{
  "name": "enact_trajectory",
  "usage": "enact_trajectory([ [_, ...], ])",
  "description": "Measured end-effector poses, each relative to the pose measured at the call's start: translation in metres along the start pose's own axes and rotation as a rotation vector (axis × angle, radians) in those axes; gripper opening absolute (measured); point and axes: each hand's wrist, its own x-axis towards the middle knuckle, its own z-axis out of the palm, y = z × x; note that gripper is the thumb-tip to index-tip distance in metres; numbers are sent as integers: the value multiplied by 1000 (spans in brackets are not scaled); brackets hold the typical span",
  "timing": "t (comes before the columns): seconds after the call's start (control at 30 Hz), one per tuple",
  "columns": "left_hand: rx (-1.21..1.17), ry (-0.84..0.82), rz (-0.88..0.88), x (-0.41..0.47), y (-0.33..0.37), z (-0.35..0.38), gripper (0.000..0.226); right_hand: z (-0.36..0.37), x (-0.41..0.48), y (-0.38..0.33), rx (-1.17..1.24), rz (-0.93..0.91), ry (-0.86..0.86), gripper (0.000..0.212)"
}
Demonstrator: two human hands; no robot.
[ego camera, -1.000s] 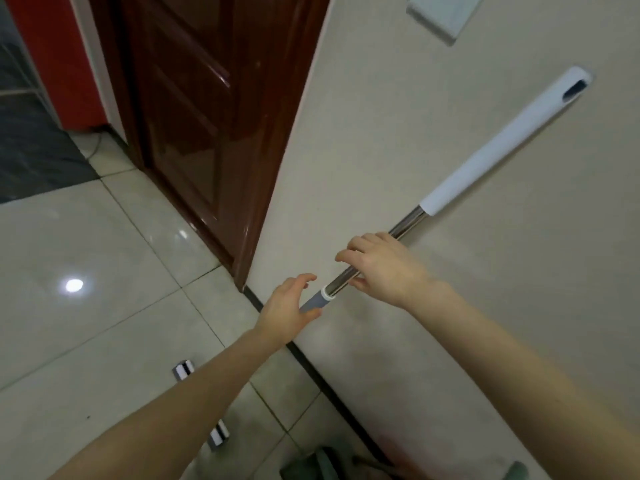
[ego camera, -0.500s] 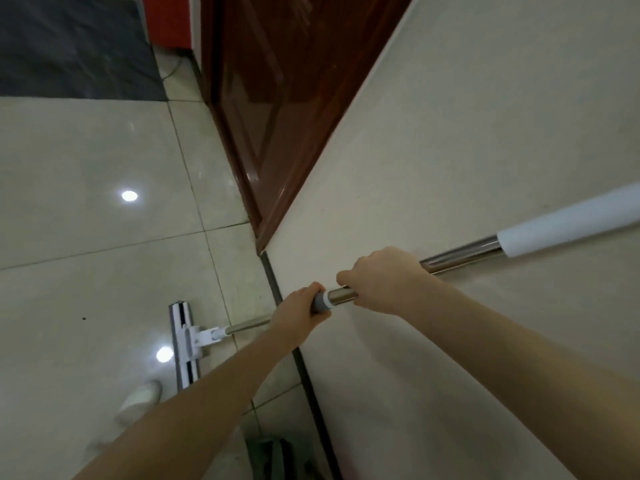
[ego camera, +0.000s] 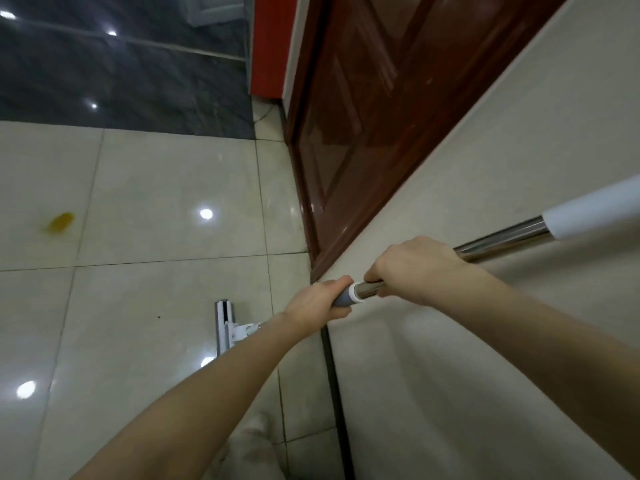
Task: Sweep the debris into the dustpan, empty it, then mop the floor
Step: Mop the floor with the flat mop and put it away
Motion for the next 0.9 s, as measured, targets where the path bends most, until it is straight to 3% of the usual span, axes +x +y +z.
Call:
enact_trajectory([
  [0.27,151,51,-5,6,-58,-119,29,-77,65,-26,76,4,167,19],
  [0.5,363,-39,-55,12,-181,-218,29,-132,181,-98,320,58,110,20],
  [0.7,416,-67,-118,-2,-303,-269,31,-144,273,-172,556,50,197,18],
  [0.9,344,8,-128,-19,-375,-288,26,-163,328,-224,550,29,202,21],
])
